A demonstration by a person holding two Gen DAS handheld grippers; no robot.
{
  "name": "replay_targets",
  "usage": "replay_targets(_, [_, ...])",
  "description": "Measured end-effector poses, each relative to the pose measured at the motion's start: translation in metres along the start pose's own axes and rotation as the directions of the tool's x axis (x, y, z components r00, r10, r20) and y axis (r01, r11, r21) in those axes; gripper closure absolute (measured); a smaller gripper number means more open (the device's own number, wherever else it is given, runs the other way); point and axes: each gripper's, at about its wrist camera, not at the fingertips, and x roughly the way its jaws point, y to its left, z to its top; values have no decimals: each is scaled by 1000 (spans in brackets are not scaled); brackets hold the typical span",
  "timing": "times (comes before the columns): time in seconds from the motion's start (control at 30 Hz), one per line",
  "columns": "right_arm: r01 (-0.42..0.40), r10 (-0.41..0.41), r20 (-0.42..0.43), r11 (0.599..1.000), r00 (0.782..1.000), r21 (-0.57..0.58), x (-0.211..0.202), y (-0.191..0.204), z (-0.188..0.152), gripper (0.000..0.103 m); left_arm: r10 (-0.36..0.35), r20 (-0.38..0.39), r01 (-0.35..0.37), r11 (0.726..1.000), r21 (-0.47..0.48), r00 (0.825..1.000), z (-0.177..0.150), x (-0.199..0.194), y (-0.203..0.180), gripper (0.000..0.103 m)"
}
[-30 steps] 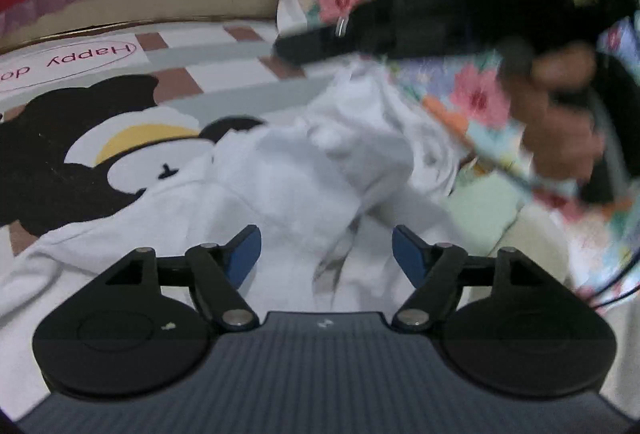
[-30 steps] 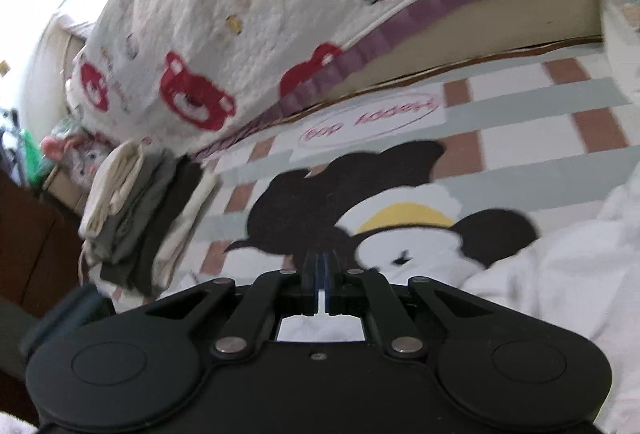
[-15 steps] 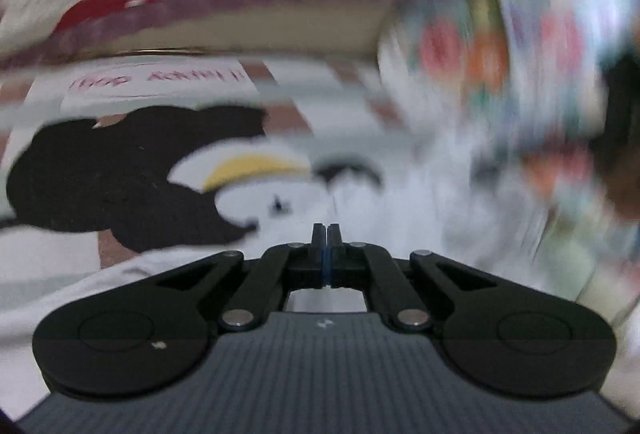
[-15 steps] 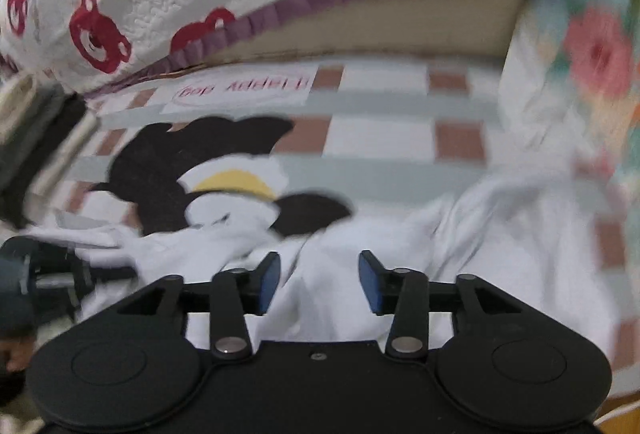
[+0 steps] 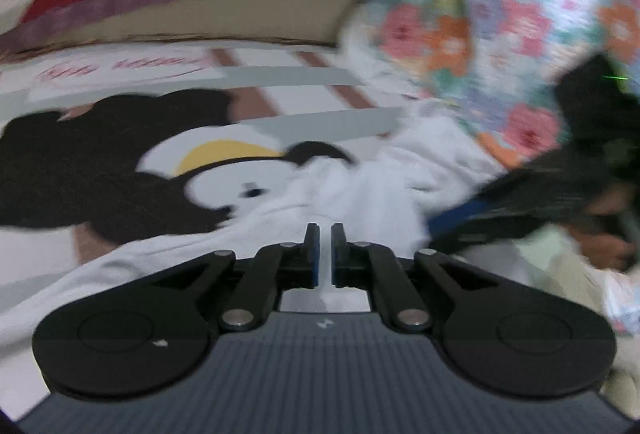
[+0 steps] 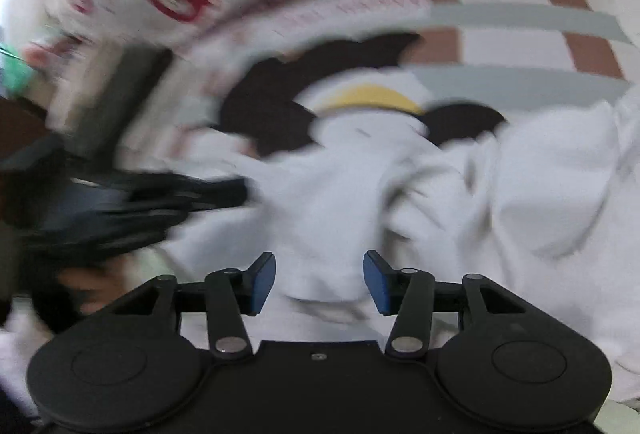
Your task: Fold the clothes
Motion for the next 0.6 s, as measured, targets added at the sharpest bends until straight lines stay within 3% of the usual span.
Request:
replay_targets(0.03, [-9, 9, -7, 999, 1000, 38, 7, -5, 0, 49, -27, 3, 27, 999, 19, 1000, -1, -1, -3, 93])
replay_targets(0.07, [-56, 57, -10, 995, 998, 82, 12, -11, 0, 59, -41, 7, 41, 999, 35, 999, -1, -2, -6, 89])
replay_targets(0.1, [-123, 124, -1, 985, 992, 122, 14, -15, 0, 70, -51, 9, 51, 997, 55, 999, -1, -3, -9, 84])
replay_targets(0.13, [-179, 178, 17, 973, 984, 143, 14, -17, 0, 90, -58, 10, 57, 996, 75, 998, -2, -3, -13, 80])
replay_targets(0.17, [-202, 199, 36, 969, 979, 140, 12, -16, 2, 92, -59, 7, 58, 994, 97, 998, -2, -3, -16, 69])
replay_targets(0.2, [-208, 203, 52, 970, 978, 129, 9, -14, 4, 93, -58, 2, 57, 992, 117, 998, -3, -3, -19, 50])
replay_targets(0.27, [-227, 217, 86, 966, 972, 127, 4, -9, 10, 94, -46, -16, 48, 989, 143, 999, -5, -1, -24, 33])
replay_targets(0.4, [-294, 274, 137, 941, 952, 165, 0, -4, 20, 95, -11, -23, 15, 985, 172, 1000, -11, 10, -30, 33])
replay_targets(0.53, [-352, 325, 164, 920, 931, 174, 1, 1, 22, 95, 21, 10, -22, 990, 137, 1000, -13, 23, -29, 33])
replay_targets(0.57, [-371, 342, 173, 912, 923, 176, 1, 1, 20, 95, 33, 18, -35, 992, 118, 999, -12, 25, -28, 37])
replay_targets(0.6, [-378, 349, 175, 909, 921, 177, 1, 3, 19, 95, 48, 24, -50, 993, 106, 999, -12, 27, -26, 56])
